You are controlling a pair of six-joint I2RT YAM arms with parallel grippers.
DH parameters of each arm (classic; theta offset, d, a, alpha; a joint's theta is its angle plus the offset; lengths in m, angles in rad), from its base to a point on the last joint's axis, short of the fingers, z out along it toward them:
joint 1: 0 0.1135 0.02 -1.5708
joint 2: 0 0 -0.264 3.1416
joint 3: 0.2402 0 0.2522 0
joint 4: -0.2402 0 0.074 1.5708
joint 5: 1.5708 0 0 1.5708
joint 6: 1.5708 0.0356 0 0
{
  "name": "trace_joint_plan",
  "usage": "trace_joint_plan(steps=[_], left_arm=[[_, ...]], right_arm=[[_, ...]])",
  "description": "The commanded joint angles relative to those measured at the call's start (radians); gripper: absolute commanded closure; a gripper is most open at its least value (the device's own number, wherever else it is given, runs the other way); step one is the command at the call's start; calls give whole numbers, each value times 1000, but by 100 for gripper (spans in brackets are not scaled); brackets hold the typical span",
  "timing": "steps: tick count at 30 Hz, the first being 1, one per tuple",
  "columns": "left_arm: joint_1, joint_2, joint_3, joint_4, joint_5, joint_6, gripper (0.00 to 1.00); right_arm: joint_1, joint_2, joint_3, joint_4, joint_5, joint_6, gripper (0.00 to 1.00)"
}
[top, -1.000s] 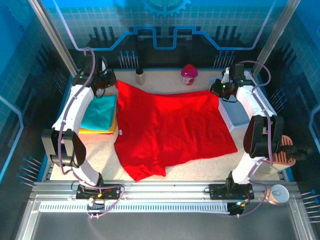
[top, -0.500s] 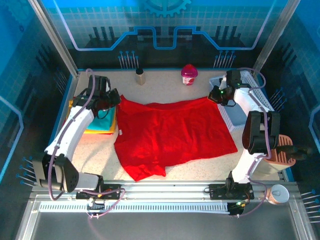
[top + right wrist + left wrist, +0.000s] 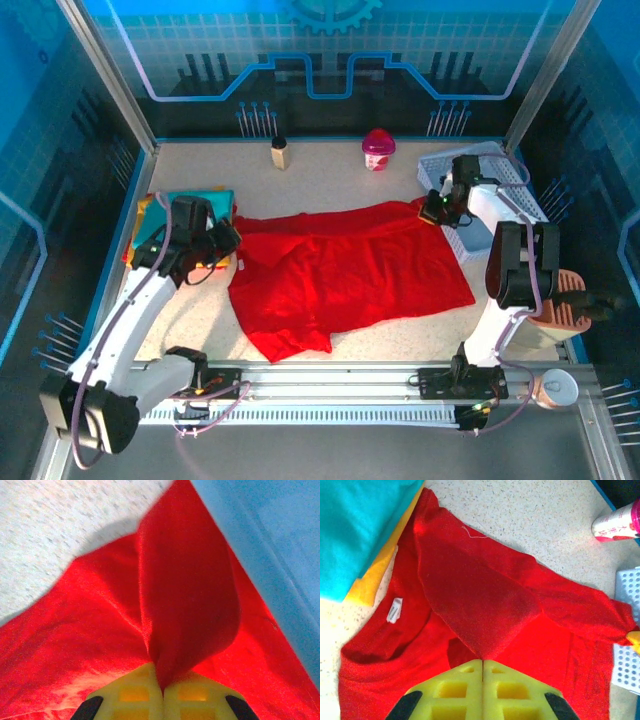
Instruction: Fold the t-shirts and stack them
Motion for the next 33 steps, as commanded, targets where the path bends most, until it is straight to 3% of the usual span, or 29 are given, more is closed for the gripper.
trace_joint_plan(steps=[1, 14, 18, 22, 27, 30, 33], left_arm=[[-3, -64, -40, -26, 39, -83, 100], [-11, -218, -200, -56, 62, -185, 100], [-14, -224, -279, -34, 81, -201, 99], [-16, -219, -316, -83, 73, -176, 75], [-15, -204, -277, -133, 25, -110, 47], [-14, -144, -188, -136, -33, -36, 45], [-14, -53, -123, -57, -12, 0, 48]], right_arm=[[-17, -60, -28, -43, 31, -2, 100], [-27, -23, -64, -39, 46, -23, 100], [-26, -18, -64, -40, 56, -24, 95], [-28, -27, -62, -48, 70, -24, 78], [-22, -55, -41, -53, 37, -28, 39], [-3, -68, -2, -72, 39, -35, 32], [28, -72, 41, -84, 65, -36, 30]])
